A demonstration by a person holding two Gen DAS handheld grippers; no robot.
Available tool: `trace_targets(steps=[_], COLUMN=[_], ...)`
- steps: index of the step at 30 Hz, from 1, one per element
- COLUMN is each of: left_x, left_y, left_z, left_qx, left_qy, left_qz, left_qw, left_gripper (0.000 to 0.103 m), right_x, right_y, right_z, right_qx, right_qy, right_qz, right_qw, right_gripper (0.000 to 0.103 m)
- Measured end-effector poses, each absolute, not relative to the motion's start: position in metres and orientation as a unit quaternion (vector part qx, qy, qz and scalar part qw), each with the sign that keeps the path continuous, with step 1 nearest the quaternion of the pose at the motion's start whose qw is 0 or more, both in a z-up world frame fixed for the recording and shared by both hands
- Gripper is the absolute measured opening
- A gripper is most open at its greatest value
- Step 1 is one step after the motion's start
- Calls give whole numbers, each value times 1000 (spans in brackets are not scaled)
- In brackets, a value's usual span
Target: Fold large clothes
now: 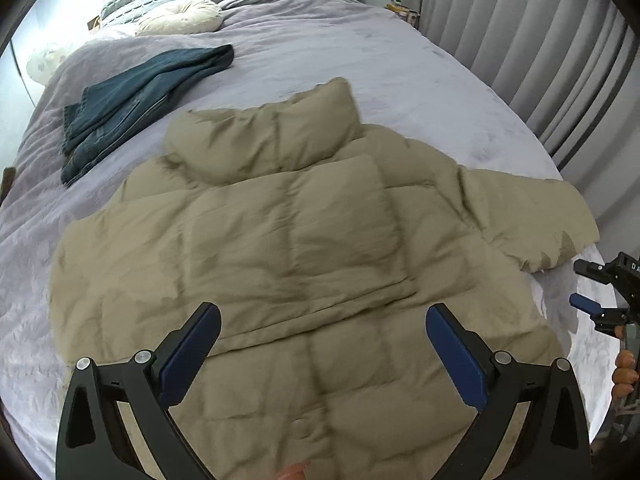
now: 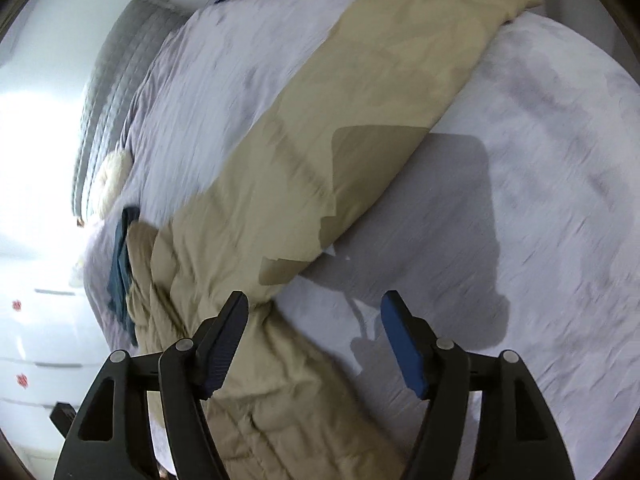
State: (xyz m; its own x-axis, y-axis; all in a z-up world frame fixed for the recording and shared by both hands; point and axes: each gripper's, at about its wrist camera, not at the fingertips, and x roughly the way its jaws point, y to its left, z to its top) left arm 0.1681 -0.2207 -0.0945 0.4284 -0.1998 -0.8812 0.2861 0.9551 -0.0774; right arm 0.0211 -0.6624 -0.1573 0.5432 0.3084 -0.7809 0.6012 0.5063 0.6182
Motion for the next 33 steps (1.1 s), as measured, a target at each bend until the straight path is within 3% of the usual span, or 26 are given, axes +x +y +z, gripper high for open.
trace_targets(steps=[7, 29, 32, 33], left_x=[180, 167, 167, 167], left_y=[-248, -322, -326, -326], left_z=[-99, -108, -106, -106], left_qx=[3, 36, 39, 40], left_qy=[537, 563, 561, 561], left_qz=[-143, -162, -164, -163], left_qw=[831, 810, 810, 811], left_gripper=[103, 103, 103, 103], right_x=[10, 41, 50, 52], right_y=[-715, -826, -826, -826], right_z=[-166, -222, -224, -227], right_qx=[536, 711, 731, 740], right_qy=[419, 268, 257, 252], right_qz=[-116, -89, -73, -68], right_qw=[724, 644, 628, 620], right_gripper=[90, 90, 81, 65])
